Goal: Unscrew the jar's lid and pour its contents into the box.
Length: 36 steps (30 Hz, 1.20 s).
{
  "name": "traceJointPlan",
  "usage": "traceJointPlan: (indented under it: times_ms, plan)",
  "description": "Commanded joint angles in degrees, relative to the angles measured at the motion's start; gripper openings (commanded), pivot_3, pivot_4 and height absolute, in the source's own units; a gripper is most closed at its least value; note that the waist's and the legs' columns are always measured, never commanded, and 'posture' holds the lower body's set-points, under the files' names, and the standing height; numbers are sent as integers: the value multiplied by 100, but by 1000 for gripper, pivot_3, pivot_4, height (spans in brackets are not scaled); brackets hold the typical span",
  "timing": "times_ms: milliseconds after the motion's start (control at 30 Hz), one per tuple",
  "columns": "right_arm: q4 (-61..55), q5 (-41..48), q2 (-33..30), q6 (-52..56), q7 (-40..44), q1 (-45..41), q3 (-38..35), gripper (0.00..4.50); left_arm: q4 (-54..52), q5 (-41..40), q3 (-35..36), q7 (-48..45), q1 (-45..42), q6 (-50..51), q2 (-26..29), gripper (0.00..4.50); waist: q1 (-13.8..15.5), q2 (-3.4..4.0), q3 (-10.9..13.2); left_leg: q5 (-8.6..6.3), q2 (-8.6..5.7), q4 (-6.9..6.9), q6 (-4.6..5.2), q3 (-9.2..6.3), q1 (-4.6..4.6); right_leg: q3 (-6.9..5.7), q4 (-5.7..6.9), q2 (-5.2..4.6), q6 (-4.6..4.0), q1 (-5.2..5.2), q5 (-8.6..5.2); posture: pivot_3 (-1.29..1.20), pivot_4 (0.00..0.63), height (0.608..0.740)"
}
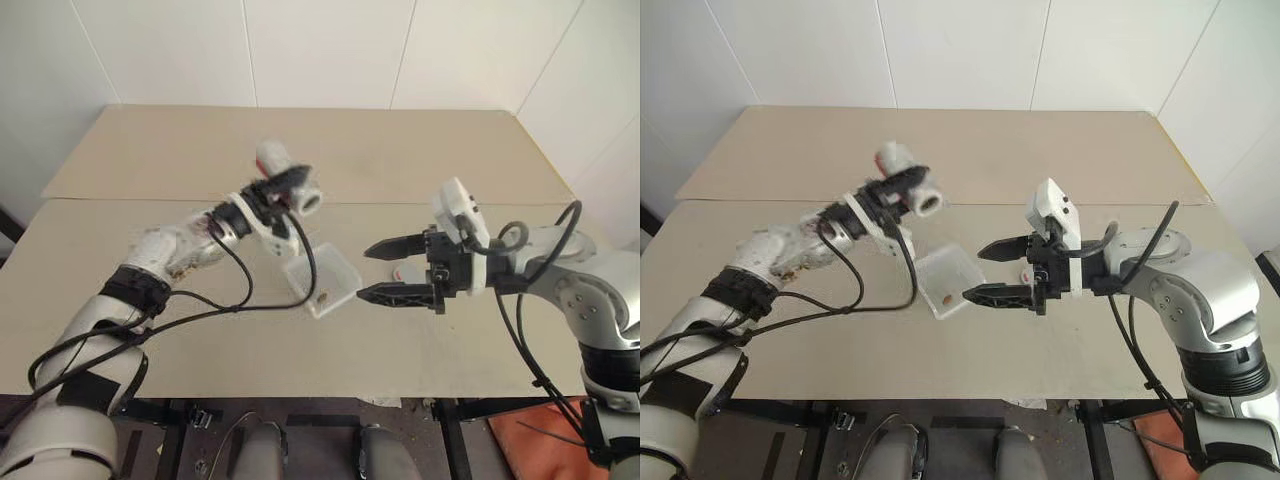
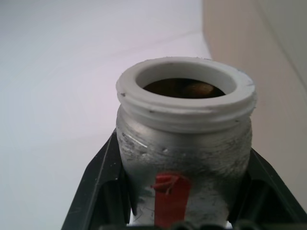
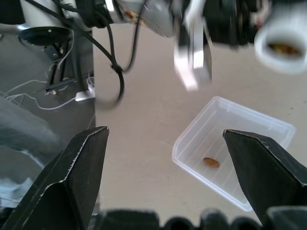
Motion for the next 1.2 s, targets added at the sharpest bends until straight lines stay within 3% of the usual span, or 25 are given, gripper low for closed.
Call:
traceJointPlan:
  times_ms: [33,167,233,400,567,900,933,1100,1200]
  plan:
    - [-152,-53,-33,-291,8,16,-145,4442,-1164,-2802,1132,-1961,682,1497,-410,1987,-6,0,0,0,0,1,0,0,1,0,2,0,0,4,0,0,150,740]
    - [-106,-95,-26,-383,14,18,-121,4442,-2415,-4680,2066,-2955,1339,3631,-837,1987,-18,0,0,0,2,8,0,-5,0,-4,0,4,0,5,0,0,150,740]
    - [-69,-130,-20,-416,6,6,-108,4442,-2832,-5295,2500,-2921,1590,4513,-1089,1987,-32,0,0,0,2,9,0,-6,3,-3,-1,4,0,7,0,0,150,740]
    - [-68,-133,-6,-450,-29,33,-133,4442,-3146,-5942,3072,-2968,2139,5399,-1410,1987,-52,-1,-1,0,0,8,0,-8,15,-1,-5,3,0,18,0,0,150,740]
    - [-47,-151,33,-462,-129,58,-137,4442,-2908,-6130,3239,-3257,2521,5241,-1624,1987,-56,-1,-2,0,0,8,0,-7,17,0,-7,3,0,18,0,0,150,740]
    - [-156,-83,24,-461,-176,166,-191,4442,-2189,-5690,3046,-3521,2833,4297,-1822,1987,-43,-1,-4,0,-1,8,0,-7,21,0,-9,3,0,24,0,0,150,740]
    - [-160,-101,21,-473,-179,167,-175,4500,-2202,-5721,3049,-3603,2884,4306,-1803,2708,-43,-1,-4,0,-1,8,0,-7,24,0,-9,3,0,27,0,0,150,740]
    - [-136,-127,25,-517,-172,153,-144,4500,-2632,-5779,3144,-3684,3139,4597,-1664,4322,-70,-1,-4,0,0,5,0,-5,25,3,-10,4,0,24,0,0,150,740]
    - [-130,-160,20,-564,-178,175,-120,4500,-3387,-6108,3307,-3999,3583,5161,-1278,4455,-117,-1,-4,0,1,4,0,-5,25,4,-9,4,0,23,0,0,150,740]
